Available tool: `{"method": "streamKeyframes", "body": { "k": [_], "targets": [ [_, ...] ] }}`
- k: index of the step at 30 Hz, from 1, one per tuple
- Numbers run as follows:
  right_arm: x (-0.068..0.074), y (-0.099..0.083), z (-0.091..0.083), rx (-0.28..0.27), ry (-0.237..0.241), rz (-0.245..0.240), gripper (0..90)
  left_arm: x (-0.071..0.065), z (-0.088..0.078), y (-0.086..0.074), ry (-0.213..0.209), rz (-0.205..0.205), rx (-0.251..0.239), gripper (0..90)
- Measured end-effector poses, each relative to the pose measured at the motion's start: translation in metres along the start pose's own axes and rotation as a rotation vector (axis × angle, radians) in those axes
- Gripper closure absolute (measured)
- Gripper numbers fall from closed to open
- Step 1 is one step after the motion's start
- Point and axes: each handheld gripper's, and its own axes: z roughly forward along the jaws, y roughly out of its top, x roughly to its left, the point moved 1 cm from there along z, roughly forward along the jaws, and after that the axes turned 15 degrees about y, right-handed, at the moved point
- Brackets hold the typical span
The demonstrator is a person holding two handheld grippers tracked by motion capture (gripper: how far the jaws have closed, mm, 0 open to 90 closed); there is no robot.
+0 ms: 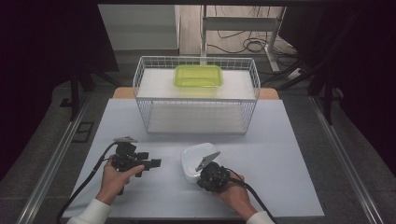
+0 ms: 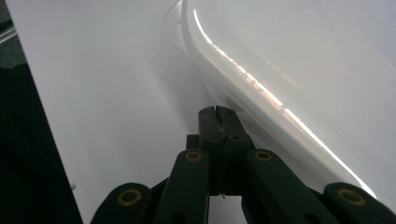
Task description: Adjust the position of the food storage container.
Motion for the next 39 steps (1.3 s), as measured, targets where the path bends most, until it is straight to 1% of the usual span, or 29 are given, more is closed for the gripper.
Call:
{"method": "streamKeyframes", "body": {
  "k": [7,23,27,30,31,32,33,34,35,36,37,39],
  "targets": [
    [-0.001,0.007,0.005,-0.021,-0.009,0.009,89.2,0.000,0.000,0.000,0.002,0.000,0.002,24.7],
    [-0.004,0.011,0.008,-0.039,-0.016,0.018,89.1,0.000,0.001,0.000,0.001,0.005,0.010,24.6],
    [-0.004,0.011,0.006,-0.043,-0.020,0.017,89.1,0.000,0.000,0.000,0.001,-0.002,0.003,24.6],
    [-0.001,0.010,0.002,-0.054,-0.019,0.013,89.2,0.000,-0.001,0.000,-0.001,-0.002,0.001,24.5],
    [0.002,0.008,-0.004,-0.069,-0.017,0.004,89.2,0.000,-0.001,0.000,-0.005,-0.006,0.003,24.3],
    [0.002,0.008,-0.004,-0.069,-0.017,0.004,89.2,0.000,-0.001,0.000,-0.005,-0.006,0.003,24.2],
    [0.005,0.004,-0.012,-0.090,-0.016,0.011,89.2,0.000,-0.001,0.000,-0.006,-0.008,0.003,24.0],
    [0.005,0.004,-0.012,-0.090,-0.016,0.011,89.2,0.000,-0.001,0.000,-0.006,-0.008,0.003,23.9],
    [0.006,-0.002,-0.023,-0.113,-0.015,0.013,89.1,0.000,-0.002,0.000,-0.005,-0.012,0.000,23.8],
    [0.006,-0.005,-0.027,-0.123,-0.018,0.016,89.1,0.000,-0.002,0.000,-0.006,-0.015,-0.002,23.8],
    [0.006,-0.005,-0.027,-0.123,-0.018,0.016,89.1,0.000,-0.002,0.000,-0.006,-0.015,-0.002,23.8],
    [0.006,-0.015,-0.040,-0.150,-0.034,0.032,87.7,0.000,-0.002,0.001,-0.012,-0.022,-0.002,23.8]
  ]
}}
